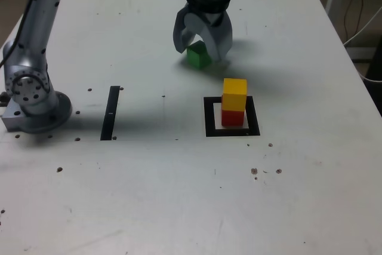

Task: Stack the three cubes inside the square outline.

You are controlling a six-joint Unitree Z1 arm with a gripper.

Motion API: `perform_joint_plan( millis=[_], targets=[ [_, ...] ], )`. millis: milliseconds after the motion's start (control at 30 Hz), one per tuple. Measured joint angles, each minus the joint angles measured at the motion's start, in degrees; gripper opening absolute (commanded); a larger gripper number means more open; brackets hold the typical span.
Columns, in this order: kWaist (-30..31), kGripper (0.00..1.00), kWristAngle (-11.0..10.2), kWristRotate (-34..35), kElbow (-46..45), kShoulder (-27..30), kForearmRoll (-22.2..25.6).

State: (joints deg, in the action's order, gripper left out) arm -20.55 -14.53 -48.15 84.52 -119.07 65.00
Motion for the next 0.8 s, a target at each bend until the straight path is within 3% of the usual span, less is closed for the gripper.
perform_joint_plan(
  millis=[267,800],
  targets=[
    [0.84,0.40,-0.57,0.94,0.16,-0.03,-0.59],
    [1.26,0.36,-0.74,1.32,0.27,-0.03,-0.46]
  ],
)
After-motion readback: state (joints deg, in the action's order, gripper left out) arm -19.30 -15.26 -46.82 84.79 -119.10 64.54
